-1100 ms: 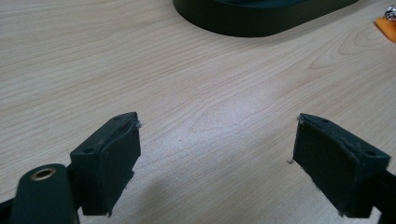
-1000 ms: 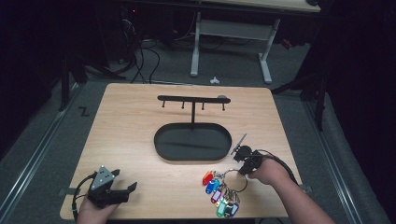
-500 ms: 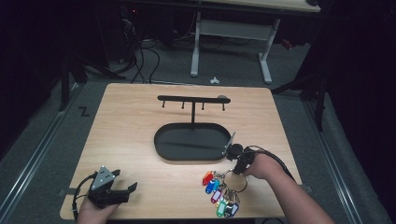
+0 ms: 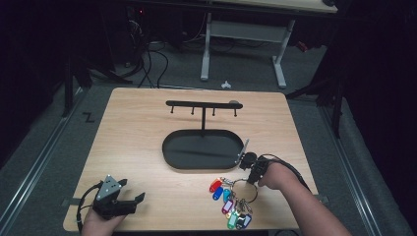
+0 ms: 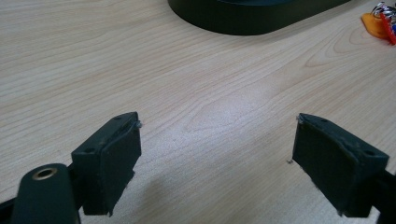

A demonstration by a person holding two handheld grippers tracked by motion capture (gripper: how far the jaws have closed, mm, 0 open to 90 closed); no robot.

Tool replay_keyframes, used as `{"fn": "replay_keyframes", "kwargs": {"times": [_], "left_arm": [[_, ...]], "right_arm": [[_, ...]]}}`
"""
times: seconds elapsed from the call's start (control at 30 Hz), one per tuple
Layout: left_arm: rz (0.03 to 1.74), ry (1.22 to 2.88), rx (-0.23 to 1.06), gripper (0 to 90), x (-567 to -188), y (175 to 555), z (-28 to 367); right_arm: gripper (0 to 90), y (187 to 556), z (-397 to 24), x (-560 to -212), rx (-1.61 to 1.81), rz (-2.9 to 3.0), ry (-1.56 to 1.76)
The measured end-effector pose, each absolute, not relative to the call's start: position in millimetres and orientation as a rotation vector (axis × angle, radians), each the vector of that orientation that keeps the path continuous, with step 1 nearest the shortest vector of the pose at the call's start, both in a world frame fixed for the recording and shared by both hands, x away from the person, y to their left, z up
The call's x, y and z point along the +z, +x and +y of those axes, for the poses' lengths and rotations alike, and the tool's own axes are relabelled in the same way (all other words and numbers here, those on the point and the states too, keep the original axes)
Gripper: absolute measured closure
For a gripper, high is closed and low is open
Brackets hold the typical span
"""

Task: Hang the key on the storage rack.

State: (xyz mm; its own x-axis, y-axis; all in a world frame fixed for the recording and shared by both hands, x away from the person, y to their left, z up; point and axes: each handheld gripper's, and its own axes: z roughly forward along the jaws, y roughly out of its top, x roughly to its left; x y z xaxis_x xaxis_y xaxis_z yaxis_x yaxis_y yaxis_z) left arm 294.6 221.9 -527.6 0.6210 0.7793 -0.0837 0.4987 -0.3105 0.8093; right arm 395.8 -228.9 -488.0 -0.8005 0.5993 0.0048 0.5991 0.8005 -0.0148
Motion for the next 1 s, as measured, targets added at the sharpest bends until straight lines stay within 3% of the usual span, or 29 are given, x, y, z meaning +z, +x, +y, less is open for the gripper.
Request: {"fn": "replay_keyframes", "kwargs": {"times": [0.57, 1.0], "left_arm": [[0.997, 1.988, 0.424, 16.5, -529, 293, 218], [1.0, 1.968, 0.432, 16.9, -527, 291, 222]], "right_arm": [[87.2, 392, -227, -483, -0.009, -3.035, -0.916], [87.7, 383, -231, -411, -0.179, -3.091, -0.954]]}}
